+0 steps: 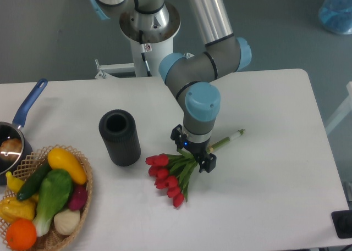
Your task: Pick up the flowers from the table
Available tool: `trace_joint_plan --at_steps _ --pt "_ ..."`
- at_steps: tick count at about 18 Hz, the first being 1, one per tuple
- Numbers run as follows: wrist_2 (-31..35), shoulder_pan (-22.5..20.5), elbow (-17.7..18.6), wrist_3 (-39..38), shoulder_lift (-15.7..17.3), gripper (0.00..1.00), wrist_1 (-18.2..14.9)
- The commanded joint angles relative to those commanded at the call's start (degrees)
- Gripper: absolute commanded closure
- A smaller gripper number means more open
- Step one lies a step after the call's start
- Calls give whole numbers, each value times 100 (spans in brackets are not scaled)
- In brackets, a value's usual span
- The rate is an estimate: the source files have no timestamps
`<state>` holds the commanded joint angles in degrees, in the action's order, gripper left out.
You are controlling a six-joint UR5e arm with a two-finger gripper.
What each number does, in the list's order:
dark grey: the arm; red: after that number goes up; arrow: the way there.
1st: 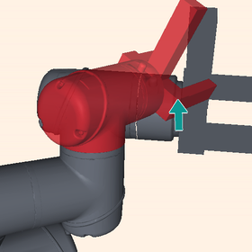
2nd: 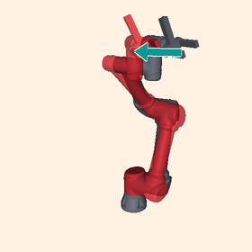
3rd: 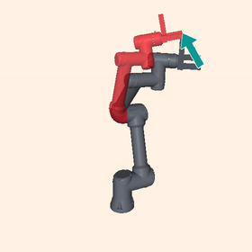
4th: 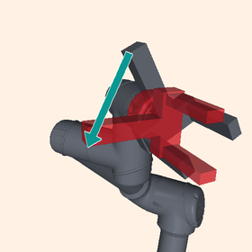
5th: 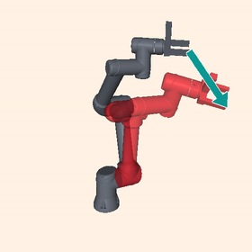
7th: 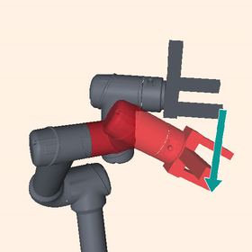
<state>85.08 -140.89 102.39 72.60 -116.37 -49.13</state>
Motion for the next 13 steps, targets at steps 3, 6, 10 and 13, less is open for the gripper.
trace_joint_plan --at_steps 3,6,10,13 --pt "26 0 -9 -114 -17 58 35" --pt "26 9 -44 -167 -44 69 27" --pt "26 0 -53 -141 -35 71 27" --pt "26 -26 -70 -106 35 72 18"
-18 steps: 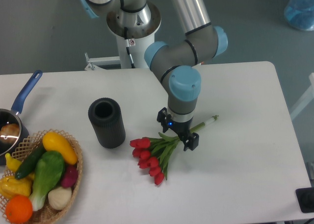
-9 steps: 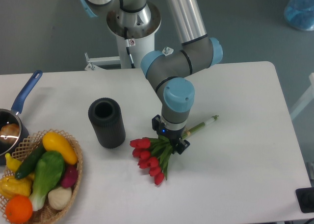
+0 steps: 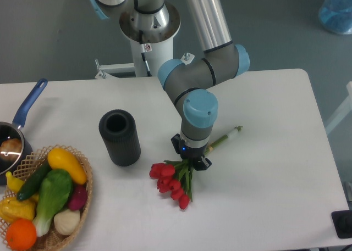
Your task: Pick up the flowers from the table
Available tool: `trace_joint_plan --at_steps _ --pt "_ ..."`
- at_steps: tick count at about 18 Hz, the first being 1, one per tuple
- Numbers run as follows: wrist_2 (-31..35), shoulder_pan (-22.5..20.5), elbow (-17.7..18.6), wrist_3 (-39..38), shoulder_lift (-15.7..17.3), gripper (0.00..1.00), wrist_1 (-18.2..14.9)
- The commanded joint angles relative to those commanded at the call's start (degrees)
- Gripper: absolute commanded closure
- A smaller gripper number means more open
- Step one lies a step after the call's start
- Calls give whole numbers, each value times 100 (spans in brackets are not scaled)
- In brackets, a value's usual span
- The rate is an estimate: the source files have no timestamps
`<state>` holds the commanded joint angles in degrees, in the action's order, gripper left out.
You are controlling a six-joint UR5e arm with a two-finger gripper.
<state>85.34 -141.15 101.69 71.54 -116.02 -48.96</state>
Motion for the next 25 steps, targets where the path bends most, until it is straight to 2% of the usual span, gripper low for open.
trace_joint_plan --at_steps 3,4,6,8,11,12,17,20,25 --pt "9 -53 0 0 271 72 -9" --pt "9 -70 -9 0 360 74 -9" --pt "61 -123 -122 -61 544 75 -44" --pt "62 -254 -316 -70 668 75 -289" --pt "70 -369 -859 -35 773 74 -1131" --pt "70 -413 -1096 -35 826 73 -1273" --pt "53 -431 -1555 96 853 75 -1397" --pt "35 -422 -1810 448 844 75 -1801" --pt "44 -352 -1828 448 931 75 -1907"
